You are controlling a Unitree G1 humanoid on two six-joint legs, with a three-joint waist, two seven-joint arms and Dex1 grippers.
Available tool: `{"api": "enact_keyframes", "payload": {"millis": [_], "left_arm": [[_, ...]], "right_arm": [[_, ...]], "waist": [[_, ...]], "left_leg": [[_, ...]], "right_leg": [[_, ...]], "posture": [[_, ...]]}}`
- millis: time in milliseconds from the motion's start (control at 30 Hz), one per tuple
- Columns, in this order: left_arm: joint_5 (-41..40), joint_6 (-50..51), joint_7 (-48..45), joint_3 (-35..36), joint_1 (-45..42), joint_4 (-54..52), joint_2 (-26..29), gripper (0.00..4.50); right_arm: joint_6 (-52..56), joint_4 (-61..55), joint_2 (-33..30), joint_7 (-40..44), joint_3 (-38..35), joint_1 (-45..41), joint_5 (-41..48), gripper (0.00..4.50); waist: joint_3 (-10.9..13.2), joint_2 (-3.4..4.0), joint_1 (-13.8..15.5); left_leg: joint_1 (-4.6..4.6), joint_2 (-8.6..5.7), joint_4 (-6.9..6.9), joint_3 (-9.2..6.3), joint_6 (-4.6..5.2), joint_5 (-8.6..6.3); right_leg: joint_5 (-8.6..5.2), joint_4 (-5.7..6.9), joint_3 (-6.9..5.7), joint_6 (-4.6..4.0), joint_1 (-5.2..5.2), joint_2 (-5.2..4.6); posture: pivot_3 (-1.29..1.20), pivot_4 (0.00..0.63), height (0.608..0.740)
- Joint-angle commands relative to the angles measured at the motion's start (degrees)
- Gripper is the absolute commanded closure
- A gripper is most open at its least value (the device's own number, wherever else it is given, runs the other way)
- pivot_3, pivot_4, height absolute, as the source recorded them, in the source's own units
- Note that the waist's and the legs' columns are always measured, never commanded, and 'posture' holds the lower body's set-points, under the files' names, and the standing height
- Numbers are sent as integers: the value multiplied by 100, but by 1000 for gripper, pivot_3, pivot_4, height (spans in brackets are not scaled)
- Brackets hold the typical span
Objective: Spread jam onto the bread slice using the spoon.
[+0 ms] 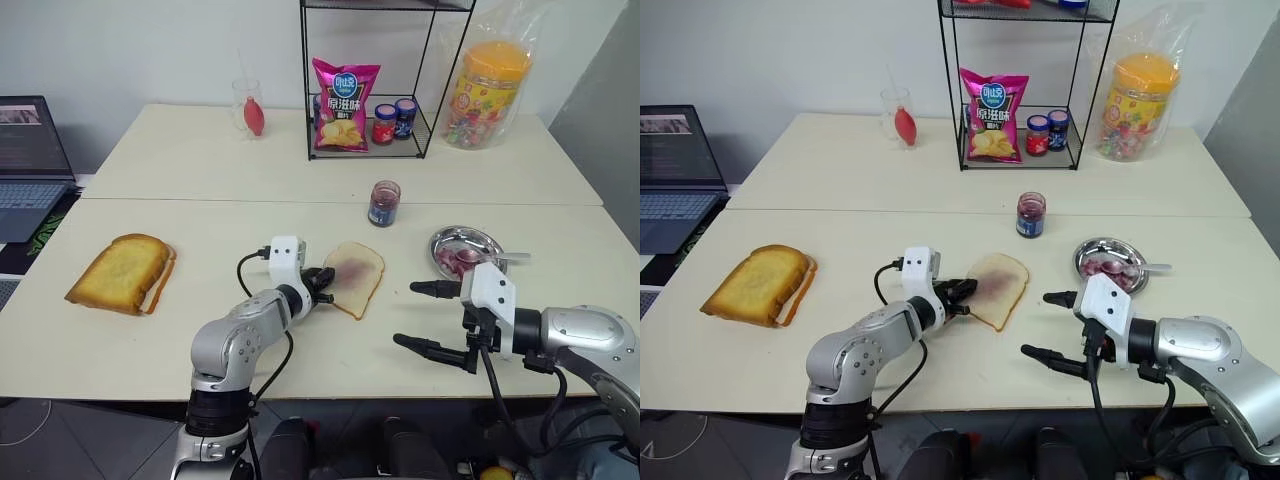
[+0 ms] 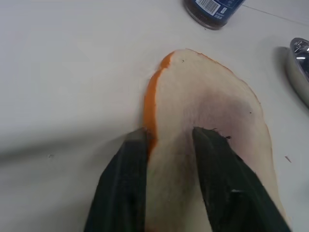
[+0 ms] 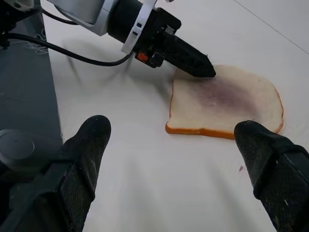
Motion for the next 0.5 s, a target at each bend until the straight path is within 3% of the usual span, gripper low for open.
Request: {"api": "enact_keyframes", "payload": {"millis": [33, 200, 333, 433, 500], "left_arm": [[0, 56, -109, -25, 116, -523, 179, 2065], [-74, 318, -225, 229, 356, -1113, 692, 1103], [-60, 410, -289, 355, 430, -1317, 930, 1103], [68, -423, -1393, 58, 496, -1900, 1953, 1103], [-24, -1068, -2366, -274, 203, -2052, 2447, 773]], "right_arm": [[68, -167, 1, -145, -250, -111, 88, 0], [89, -194, 12, -230, -390, -41, 107, 0], [79, -200, 49, -287, -459, 11, 113, 0], [45, -184, 547, -907, -900, 159, 151, 0], [-162, -26, 1074, -1494, -1393, 371, -20, 0]], "waist": [[0, 0, -6], [0, 0, -9], [0, 0, -4], [7, -13, -5], [8, 2, -2]], "left_leg": [[0, 0, 0, 1, 0, 0], [2, 6, -5, -2, -1, 0], [1, 6, -3, -2, -1, 0], [1, 6, -1, -1, -1, 0], [0, 16, -5, -2, -4, 0]], "right_leg": [[0, 0, 0, 0, 0, 0], [-2, 1, -1, -3, -2, 5], [-2, 0, -1, -4, -1, 5], [-2, 0, 1, -3, 0, 5], [-18, 2, 0, -33, -4, 14]], "posture": [[0, 150, 740], [0, 150, 740], [0, 150, 740], [0, 150, 740], [0, 150, 740]]}}
